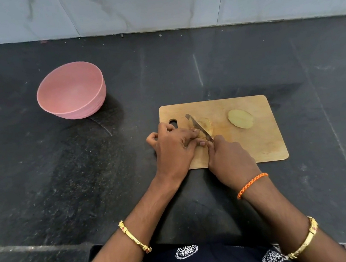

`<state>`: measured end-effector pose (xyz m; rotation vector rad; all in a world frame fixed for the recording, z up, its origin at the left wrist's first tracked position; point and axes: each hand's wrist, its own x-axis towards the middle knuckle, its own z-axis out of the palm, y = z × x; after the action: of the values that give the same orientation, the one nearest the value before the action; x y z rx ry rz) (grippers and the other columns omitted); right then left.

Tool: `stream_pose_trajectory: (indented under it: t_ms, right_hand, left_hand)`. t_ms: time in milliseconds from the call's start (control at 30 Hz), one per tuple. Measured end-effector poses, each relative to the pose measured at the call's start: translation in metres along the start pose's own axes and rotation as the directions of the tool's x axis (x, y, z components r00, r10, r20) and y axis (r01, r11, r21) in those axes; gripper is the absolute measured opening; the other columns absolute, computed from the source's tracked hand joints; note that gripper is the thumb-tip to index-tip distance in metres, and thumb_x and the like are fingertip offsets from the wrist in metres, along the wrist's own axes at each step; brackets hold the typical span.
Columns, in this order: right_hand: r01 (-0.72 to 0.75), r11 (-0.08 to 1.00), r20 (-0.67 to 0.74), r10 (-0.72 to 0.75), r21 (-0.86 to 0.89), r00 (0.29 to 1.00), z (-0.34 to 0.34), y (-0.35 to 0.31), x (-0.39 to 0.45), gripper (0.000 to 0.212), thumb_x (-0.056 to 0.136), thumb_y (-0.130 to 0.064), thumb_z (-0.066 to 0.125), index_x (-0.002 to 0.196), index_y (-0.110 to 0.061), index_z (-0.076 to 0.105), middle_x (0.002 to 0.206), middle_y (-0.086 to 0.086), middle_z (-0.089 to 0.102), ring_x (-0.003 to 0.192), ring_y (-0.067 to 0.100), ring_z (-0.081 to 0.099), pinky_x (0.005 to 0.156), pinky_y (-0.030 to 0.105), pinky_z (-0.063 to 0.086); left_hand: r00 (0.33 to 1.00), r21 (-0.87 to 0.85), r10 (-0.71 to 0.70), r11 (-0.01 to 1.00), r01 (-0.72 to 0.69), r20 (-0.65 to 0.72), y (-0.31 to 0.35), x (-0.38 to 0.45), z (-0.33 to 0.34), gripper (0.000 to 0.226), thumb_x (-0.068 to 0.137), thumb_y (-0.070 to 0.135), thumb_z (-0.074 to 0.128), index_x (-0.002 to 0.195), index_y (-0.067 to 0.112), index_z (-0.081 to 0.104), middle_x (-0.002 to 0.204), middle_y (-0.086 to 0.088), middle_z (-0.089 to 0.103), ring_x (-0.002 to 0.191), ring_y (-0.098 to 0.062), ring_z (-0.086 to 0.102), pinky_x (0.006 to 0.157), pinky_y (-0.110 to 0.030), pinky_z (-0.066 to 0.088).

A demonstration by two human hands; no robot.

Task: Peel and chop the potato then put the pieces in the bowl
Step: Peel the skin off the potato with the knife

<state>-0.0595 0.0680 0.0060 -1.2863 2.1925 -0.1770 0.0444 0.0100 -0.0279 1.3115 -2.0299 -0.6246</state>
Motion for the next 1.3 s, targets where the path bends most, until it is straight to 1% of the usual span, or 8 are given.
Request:
stream_pose_trajectory:
  t_ms: [167, 467, 700, 900, 1067, 1133, 1200, 1300]
  right_hand:
    - [0.017, 1.000, 0.015, -0.017, -0.001, 1.000, 0.001, 0.001, -0.002, 0.025, 0.101, -0.038, 0.027, 0.093, -0.017, 0.037, 0.074, 0.004, 0.045, 0.072, 0.026, 0.051, 0.063, 0.035, 0.042]
    - [0.001, 1.000, 0.031, 0.000, -0.031, 1.000, 0.001, 0.010, -0.009, 0.027, 0.101, -0.039, 0.025, 0.095, -0.016, 0.037, 0.067, 0.000, 0.041, 0.069, 0.024, 0.051, 0.061, 0.034, 0.041]
    - [-0.011, 0.999, 0.029, 0.012, -0.039, 1.000, 0.003, 0.016, -0.018, 0.025, 0.101, -0.039, 0.024, 0.095, -0.017, 0.034, 0.067, 0.000, 0.041, 0.069, 0.023, 0.050, 0.061, 0.033, 0.040]
    - [-0.044, 0.999, 0.022, 0.044, -0.006, 0.999, 0.010, 0.025, -0.040, 0.023, 0.101, -0.038, 0.022, 0.093, -0.019, 0.031, 0.067, 0.000, 0.041, 0.067, 0.023, 0.047, 0.061, 0.034, 0.037]
    - [-0.050, 0.997, 0.032, 0.048, 0.057, 0.998, 0.010, 0.040, -0.066, 0.027, 0.100, -0.042, 0.023, 0.090, -0.020, 0.036, 0.075, 0.003, 0.053, 0.076, 0.029, 0.059, 0.065, 0.037, 0.045]
    - [-0.041, 0.997, 0.047, 0.038, 0.061, 0.998, 0.002, 0.042, -0.069, 0.029, 0.099, -0.042, 0.025, 0.087, -0.021, 0.039, 0.075, 0.003, 0.056, 0.071, 0.025, 0.058, 0.065, 0.036, 0.047]
    - [-0.030, 0.997, 0.014, 0.029, 0.072, 0.999, -0.008, 0.042, -0.071, 0.029, 0.099, -0.042, 0.028, 0.081, -0.021, 0.040, 0.070, 0.003, 0.053, 0.064, 0.025, 0.053, 0.062, 0.035, 0.043]
    - [0.001, 0.993, -0.125, 0.013, 0.117, 0.992, -0.022, 0.039, -0.059, 0.032, 0.098, -0.040, 0.032, 0.075, -0.019, 0.040, 0.064, 0.004, 0.051, 0.061, 0.028, 0.051, 0.059, 0.036, 0.042]
  left_hand:
    - [1.000, 0.056, 0.018, 0.998, -0.017, -0.018, -0.001, -0.002, 0.001, 0.012, 0.078, 0.030, 0.072, 0.089, 0.028, 0.075, 0.095, 0.016, 0.071, 0.093, -0.010, 0.038, 0.079, -0.027, 0.013]
    - [1.000, 0.115, 0.005, 0.993, -0.002, -0.024, 0.005, -0.011, 0.006, 0.011, 0.079, 0.033, 0.071, 0.090, 0.032, 0.075, 0.096, 0.018, 0.066, 0.101, -0.013, 0.042, 0.079, -0.025, 0.011]
    - [0.999, 0.083, -0.006, 0.996, 0.009, -0.039, 0.003, -0.014, 0.008, 0.013, 0.077, 0.040, 0.070, 0.088, 0.035, 0.074, 0.096, 0.021, 0.068, 0.101, -0.007, 0.036, 0.077, -0.025, 0.010]
    - [0.998, 0.089, -0.012, 0.996, 0.017, -0.058, 0.003, -0.016, 0.012, 0.018, 0.075, 0.043, 0.070, 0.091, 0.034, 0.073, 0.099, 0.020, 0.068, 0.103, -0.011, 0.040, 0.077, -0.028, 0.013]
    - [0.999, 0.066, -0.002, 0.998, 0.005, -0.033, 0.000, -0.015, 0.012, 0.022, 0.076, 0.041, 0.070, 0.096, 0.032, 0.073, 0.103, 0.018, 0.067, 0.103, -0.009, 0.039, 0.076, -0.026, 0.012]
    - [1.000, 0.044, -0.007, 0.999, 0.009, -0.030, 0.000, -0.016, 0.012, 0.023, 0.075, 0.041, 0.070, 0.096, 0.032, 0.073, 0.103, 0.018, 0.067, 0.102, -0.008, 0.037, 0.076, -0.027, 0.013]
    - [1.000, 0.016, -0.015, 1.000, 0.016, -0.019, 0.000, -0.015, 0.013, 0.023, 0.075, 0.041, 0.071, 0.096, 0.032, 0.073, 0.103, 0.019, 0.066, 0.102, -0.008, 0.038, 0.077, -0.028, 0.014]
    - [0.999, -0.029, -0.038, 0.999, 0.038, -0.006, -0.001, -0.014, 0.013, 0.026, 0.073, 0.040, 0.074, 0.098, 0.031, 0.073, 0.104, 0.018, 0.066, 0.103, -0.010, 0.041, 0.079, -0.027, 0.015]
